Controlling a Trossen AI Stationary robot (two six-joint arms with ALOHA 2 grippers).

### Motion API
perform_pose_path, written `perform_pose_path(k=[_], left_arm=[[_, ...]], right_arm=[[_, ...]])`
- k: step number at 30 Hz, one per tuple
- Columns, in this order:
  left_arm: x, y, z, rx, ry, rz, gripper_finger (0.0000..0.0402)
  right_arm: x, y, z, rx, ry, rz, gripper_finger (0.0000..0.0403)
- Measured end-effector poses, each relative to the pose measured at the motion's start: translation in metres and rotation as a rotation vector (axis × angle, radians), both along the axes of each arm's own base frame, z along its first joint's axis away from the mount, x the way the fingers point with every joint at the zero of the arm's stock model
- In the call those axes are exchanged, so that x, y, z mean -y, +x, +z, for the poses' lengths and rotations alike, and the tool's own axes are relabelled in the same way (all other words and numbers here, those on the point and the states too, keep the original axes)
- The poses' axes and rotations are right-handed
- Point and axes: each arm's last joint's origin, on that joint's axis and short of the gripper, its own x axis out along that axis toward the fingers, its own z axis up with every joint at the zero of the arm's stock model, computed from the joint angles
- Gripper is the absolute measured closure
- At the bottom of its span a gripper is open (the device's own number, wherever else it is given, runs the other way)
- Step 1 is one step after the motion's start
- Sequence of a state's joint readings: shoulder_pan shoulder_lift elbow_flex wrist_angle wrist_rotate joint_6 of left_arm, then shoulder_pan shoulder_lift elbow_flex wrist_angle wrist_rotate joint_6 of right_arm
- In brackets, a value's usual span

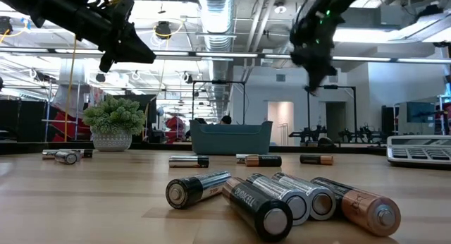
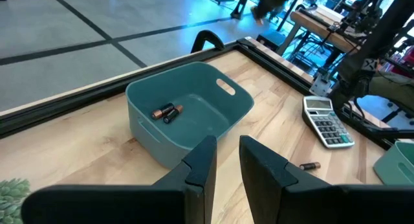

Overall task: Sort batteries
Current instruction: Put the black battery into the blue bin

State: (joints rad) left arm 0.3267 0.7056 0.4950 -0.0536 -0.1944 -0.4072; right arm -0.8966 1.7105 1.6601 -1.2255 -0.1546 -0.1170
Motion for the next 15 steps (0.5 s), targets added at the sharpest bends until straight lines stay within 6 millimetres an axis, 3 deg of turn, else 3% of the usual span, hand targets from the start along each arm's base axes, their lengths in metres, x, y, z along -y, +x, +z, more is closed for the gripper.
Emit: perform_pose_path(k=[4,8,11,15], left_arm=[[0.000,0.000,0.000,0.000,0.000,0.000,0.0340],[0.000,0.000,0.000,-0.005,0.009,-0.002,0.0340],[0.000,0.000,0.000,-0.016,0.028,-0.008,0.0340],[0.000,0.000,0.000,-0.021,0.036,-0.011,0.0340]], right_arm=[[-0.013,0.026,0.021,0.208,-0.119,0.049,0.0383],[-0.038,0.068,0.025,0.316,-0.195,0.191,0.0383],[-0.054,0.108,0.012,0.370,-0.215,0.288,0.0383],[-0.068,0.154,-0.026,0.344,-0.144,0.335,0.0383]])
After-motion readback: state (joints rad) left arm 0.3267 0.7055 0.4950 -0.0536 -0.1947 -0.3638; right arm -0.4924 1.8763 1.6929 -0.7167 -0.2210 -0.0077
